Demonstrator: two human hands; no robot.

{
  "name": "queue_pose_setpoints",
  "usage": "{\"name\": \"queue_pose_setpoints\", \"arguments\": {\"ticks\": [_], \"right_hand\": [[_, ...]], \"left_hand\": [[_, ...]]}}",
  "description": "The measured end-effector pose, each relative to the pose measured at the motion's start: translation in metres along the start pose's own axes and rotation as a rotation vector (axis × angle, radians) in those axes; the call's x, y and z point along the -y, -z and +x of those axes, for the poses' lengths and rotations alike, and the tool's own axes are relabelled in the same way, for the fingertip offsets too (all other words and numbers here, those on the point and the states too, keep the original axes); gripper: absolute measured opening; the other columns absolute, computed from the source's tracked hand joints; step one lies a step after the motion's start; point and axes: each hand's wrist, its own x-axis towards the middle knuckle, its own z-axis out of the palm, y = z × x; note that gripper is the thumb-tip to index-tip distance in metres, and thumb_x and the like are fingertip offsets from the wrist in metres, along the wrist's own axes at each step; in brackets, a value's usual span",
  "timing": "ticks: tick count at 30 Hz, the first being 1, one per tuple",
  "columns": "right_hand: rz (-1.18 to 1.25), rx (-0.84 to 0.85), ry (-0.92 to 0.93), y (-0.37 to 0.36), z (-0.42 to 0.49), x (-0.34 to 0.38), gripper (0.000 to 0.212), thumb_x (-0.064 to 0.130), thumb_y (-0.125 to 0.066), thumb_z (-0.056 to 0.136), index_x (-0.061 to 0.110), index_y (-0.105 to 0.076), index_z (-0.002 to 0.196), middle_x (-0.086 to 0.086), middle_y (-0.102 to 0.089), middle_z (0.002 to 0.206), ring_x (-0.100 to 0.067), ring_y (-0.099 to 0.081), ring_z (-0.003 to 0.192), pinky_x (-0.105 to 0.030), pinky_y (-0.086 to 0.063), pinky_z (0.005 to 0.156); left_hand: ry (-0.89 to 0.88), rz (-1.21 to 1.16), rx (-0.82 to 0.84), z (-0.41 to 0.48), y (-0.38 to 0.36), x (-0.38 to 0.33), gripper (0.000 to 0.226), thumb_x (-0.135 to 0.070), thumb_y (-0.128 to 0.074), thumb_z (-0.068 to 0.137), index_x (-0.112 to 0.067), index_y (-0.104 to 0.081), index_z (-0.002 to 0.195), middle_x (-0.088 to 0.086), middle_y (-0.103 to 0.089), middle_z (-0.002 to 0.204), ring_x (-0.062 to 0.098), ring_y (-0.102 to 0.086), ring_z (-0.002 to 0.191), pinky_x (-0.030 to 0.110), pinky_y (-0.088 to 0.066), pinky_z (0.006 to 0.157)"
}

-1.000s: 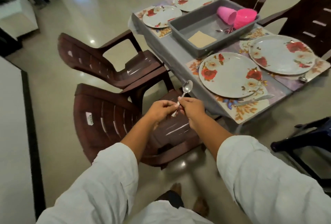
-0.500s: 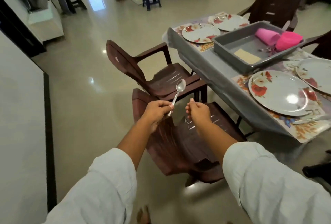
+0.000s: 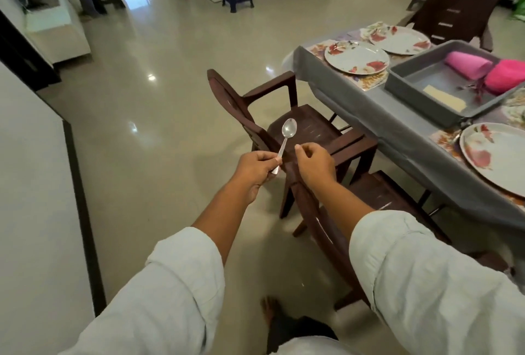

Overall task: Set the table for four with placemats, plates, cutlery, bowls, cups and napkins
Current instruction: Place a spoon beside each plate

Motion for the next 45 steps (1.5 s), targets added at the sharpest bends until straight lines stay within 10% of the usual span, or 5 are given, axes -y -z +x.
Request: {"name": "queue_pose_setpoints", "arguments": {"ticks": [25, 29, 45], "right_hand": [[-0.017, -0.317, -0.257, -0.211, 0.362, 0.148, 0.028, 0.038, -0.052, 0.103, 0.018, -0.065, 0.117, -0.003, -0.068, 0.11, -0.023, -0.063, 0.101, -0.034, -0.051, 0.079], [0.009, -0.474, -0.395, -0.244, 0.422, 0.175, 0.029, 0.039, -0.052, 0.103, 0.02, -0.065, 0.12, -0.003, -0.067, 0.114, -0.023, -0.062, 0.105, -0.032, -0.047, 0.079], [0.138, -0.834, -0.626, -0.251, 0.582, 0.163, 0.024, 0.035, -0.054, 0.103, 0.022, -0.062, 0.121, 0.0, -0.065, 0.115, -0.014, -0.061, 0.094, -0.022, -0.045, 0.065]], "left_hand": [[0.032, 0.152, 0.229, 0.423, 0.148, -0.178, 0.002, -0.007, -0.071, 0.093, -0.005, -0.072, 0.094, 0.011, -0.071, 0.088, 0.017, -0.066, 0.079, 0.024, -0.056, 0.07], [0.059, 0.24, 0.396, 0.504, 0.167, -0.211, 0.006, -0.006, -0.069, 0.093, 0.0, -0.07, 0.096, 0.011, -0.067, 0.084, 0.007, -0.058, 0.056, 0.015, -0.046, 0.049], [0.288, 0.371, 0.712, 0.691, 0.079, -0.257, 0.008, -0.008, -0.069, 0.094, -0.006, -0.071, 0.102, 0.011, -0.073, 0.091, 0.018, -0.069, 0.082, 0.034, -0.061, 0.085]]}}
